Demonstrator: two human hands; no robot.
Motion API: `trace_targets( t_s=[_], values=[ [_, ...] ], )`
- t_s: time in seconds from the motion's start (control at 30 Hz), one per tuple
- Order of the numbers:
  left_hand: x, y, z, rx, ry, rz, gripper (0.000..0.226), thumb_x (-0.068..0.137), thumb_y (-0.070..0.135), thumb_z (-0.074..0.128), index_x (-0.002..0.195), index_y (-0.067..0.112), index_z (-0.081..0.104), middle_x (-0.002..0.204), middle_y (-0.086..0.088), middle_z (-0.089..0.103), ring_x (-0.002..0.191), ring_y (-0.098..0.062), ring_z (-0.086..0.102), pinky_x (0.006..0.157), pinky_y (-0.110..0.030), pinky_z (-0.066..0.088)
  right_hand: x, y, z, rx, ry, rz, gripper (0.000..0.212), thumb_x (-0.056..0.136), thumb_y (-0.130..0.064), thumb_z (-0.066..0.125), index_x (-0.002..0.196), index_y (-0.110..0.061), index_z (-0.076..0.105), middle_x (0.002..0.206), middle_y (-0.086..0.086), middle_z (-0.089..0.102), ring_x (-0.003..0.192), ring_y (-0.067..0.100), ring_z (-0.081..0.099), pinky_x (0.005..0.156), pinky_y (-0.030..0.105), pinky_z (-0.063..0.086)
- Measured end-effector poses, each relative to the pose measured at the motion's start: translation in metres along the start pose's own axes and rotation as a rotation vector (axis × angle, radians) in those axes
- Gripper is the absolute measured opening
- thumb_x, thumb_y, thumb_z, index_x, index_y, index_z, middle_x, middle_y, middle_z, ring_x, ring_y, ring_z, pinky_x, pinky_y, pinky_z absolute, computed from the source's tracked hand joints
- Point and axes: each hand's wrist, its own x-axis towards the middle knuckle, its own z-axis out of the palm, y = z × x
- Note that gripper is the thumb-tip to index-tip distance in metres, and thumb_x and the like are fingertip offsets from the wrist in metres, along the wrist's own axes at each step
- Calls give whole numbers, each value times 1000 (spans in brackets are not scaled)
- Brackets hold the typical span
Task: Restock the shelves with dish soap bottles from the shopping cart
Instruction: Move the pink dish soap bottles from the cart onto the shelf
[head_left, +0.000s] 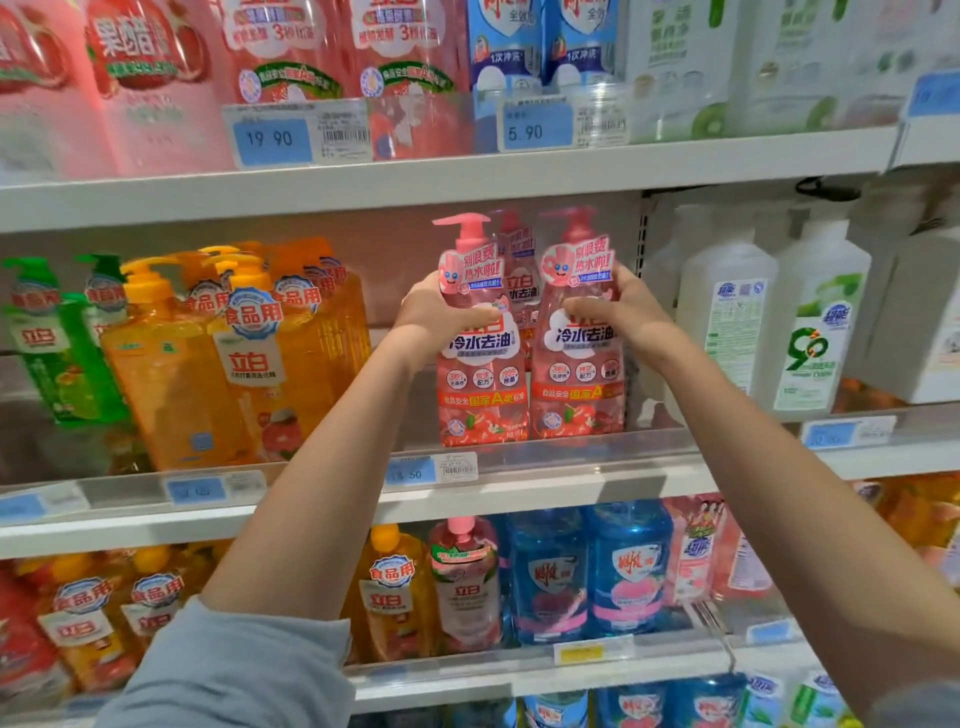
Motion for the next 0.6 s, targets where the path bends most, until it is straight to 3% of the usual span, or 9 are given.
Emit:
trace_targets(
  t_s=[0.07,0.17,0.33,0.5,0.6],
  values=[
    [-1,-1,1,-6,15,6,46,75,26,79,115,18,56,105,1,66,93,-16,66,77,-29,55,-2,3,3,29,12,11,56,77,-17,77,125,-19,48,108,2,68,95,20,67,93,43,52],
    [-6,-7,6,-8,62,-22,55,75,29,79,122,18,52,112,1,66,96,-16,65,83,-35,56,-13,9,8,-45,28,76,76,72,-20,82,134,-19,37,113,-1,64,101,19,64,93,37,51],
    [-21,-33,13,99,-16,-102,90,67,19,85,139,22,33,123,1,60,108,-19,60,87,-37,54,-31,24,14,-490,37,313,80,69,-22,84,130,-10,33,122,5,56,113,26,55,87,31,42],
    [-28,-45,24,240,-6,-231,80,62,20,88,127,18,41,127,-6,53,113,-24,56,86,-40,53,-25,32,24,-495,96,443,91,56,-31,91,123,-12,33,123,6,55,112,28,56,102,42,46],
    [-27,-46,27,231,27,-220,74,65,17,87,124,18,42,125,-5,54,112,-24,56,87,-40,52,-24,31,24,-528,120,424,88,59,-31,90,124,-10,34,121,6,53,113,27,55,101,38,46]
  ],
)
